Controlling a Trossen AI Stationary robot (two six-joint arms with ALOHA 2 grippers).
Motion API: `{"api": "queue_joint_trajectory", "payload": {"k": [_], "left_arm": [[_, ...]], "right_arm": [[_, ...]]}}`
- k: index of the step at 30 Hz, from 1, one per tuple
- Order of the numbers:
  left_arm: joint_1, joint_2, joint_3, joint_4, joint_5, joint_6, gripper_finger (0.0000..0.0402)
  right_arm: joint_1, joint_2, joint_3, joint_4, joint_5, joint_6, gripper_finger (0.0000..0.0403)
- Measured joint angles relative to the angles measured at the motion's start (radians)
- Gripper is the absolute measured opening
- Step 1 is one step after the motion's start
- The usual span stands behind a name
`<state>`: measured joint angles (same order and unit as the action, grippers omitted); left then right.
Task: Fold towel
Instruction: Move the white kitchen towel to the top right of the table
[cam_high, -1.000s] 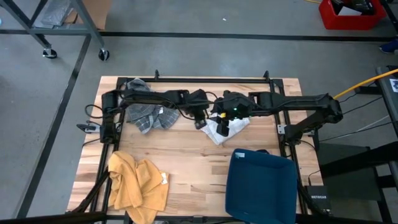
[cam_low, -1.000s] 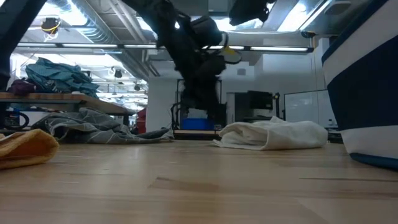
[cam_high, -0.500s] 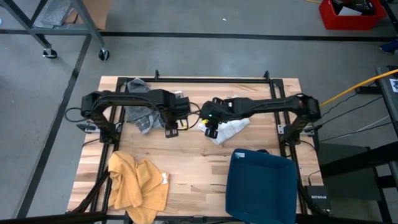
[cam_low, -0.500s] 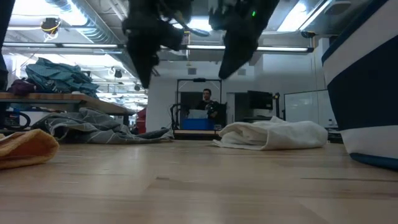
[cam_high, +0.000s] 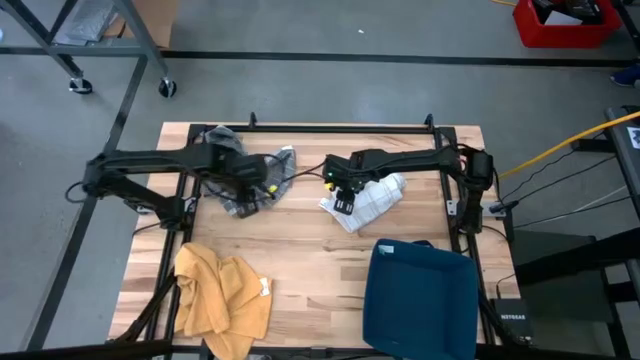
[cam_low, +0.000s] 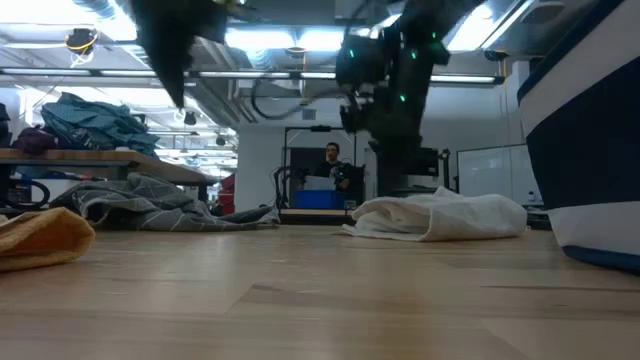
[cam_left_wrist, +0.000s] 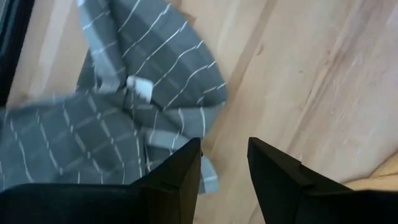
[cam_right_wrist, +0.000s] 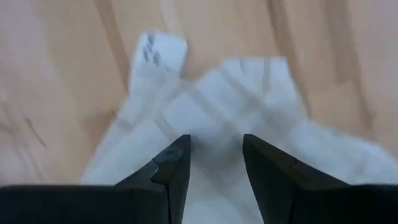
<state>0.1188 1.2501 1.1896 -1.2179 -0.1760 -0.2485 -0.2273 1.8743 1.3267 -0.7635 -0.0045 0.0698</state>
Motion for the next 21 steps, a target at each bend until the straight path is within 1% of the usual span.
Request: {"api": "queue_joint_trajectory", "payload": {"k": [3, 6, 9, 16, 18, 21], "left_arm": [[0.001, -0.080, -0.048, 0.004, -0.005, -0.041, 0.0125], [0.001, -0.150, -0.086, 0.004, -0.005, -0.086, 0.0125], [0.001, -0.198, -0.117, 0.002, -0.005, -0.096, 0.0125], [0.001, -0.235, -0.173, -0.013, -0.005, -0.111, 0.0125], [0.000, -0.234, -0.185, -0.013, -0.005, -0.120, 0.0125], [0.001, -0.233, -0.207, -0.021, -0.006, -0.140, 0.0125]], "right_arm": [[-0.028, 0.004, -0.057, 0.019, -0.049, 0.001, 0.0151], [-0.042, 0.001, -0.117, 0.039, -0.051, 0.004, 0.0151], [-0.044, -0.005, -0.142, -0.003, -0.049, 0.002, 0.0151], [-0.042, -0.011, -0.153, -0.230, -0.048, -0.046, 0.0151], [-0.042, -0.024, -0.157, -0.272, -0.030, -0.049, 0.0151], [-0.042, -0.061, -0.160, -0.262, -0.011, -0.049, 0.0151]]}}
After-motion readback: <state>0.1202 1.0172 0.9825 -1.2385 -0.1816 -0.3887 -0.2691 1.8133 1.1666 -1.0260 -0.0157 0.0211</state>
